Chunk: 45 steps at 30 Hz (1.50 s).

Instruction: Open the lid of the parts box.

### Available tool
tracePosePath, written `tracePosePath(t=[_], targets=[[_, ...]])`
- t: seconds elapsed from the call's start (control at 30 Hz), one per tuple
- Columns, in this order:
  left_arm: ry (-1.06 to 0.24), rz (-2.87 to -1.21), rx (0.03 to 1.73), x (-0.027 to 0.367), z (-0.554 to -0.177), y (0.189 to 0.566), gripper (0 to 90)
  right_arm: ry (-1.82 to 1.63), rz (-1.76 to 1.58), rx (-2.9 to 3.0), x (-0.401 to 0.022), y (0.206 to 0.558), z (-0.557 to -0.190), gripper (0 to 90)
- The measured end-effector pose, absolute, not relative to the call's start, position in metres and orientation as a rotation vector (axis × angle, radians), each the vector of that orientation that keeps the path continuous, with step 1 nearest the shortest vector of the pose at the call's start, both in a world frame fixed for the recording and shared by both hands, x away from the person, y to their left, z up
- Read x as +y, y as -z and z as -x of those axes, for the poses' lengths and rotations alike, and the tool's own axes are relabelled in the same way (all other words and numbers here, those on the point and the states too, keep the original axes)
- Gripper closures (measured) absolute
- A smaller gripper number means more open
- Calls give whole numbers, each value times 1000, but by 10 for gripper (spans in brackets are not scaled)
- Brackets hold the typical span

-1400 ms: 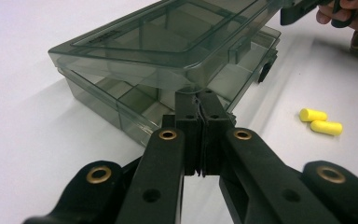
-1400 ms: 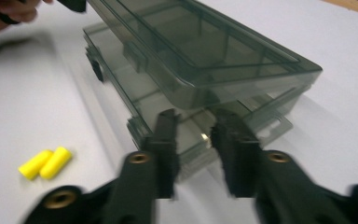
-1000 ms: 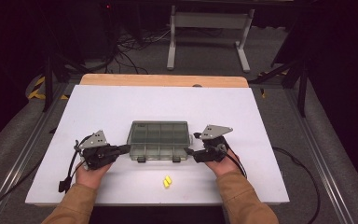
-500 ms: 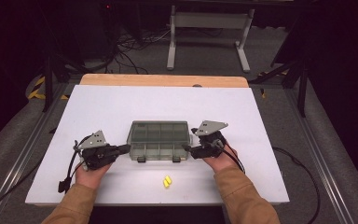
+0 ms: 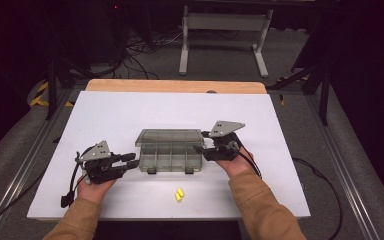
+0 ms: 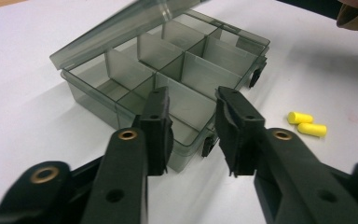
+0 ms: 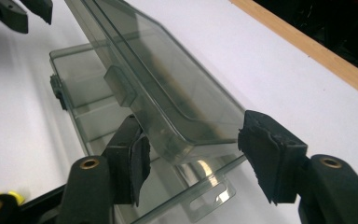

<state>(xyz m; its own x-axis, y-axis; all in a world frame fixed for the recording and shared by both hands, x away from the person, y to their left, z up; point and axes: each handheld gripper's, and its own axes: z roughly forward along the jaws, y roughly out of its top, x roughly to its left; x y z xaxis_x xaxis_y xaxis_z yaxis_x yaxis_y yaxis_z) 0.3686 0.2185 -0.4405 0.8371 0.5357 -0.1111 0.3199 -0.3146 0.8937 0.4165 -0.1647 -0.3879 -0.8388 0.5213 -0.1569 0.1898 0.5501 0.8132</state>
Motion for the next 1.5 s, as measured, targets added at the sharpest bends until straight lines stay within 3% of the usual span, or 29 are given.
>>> tracePosePath(t=[0.53, 0.8, 1.5], targets=[[-288, -1883, 635, 231, -359, 437, 383, -1291, -653, 2360, -164, 361, -454, 508], [-316, -1862, 645, 240, -357, 436, 353, -1305, -673, 2337, -159, 356, -474, 594], [-357, -1818, 649, 251, -353, 437, 251, -1318, -828, 2277, -159, 363, -526, 613]])
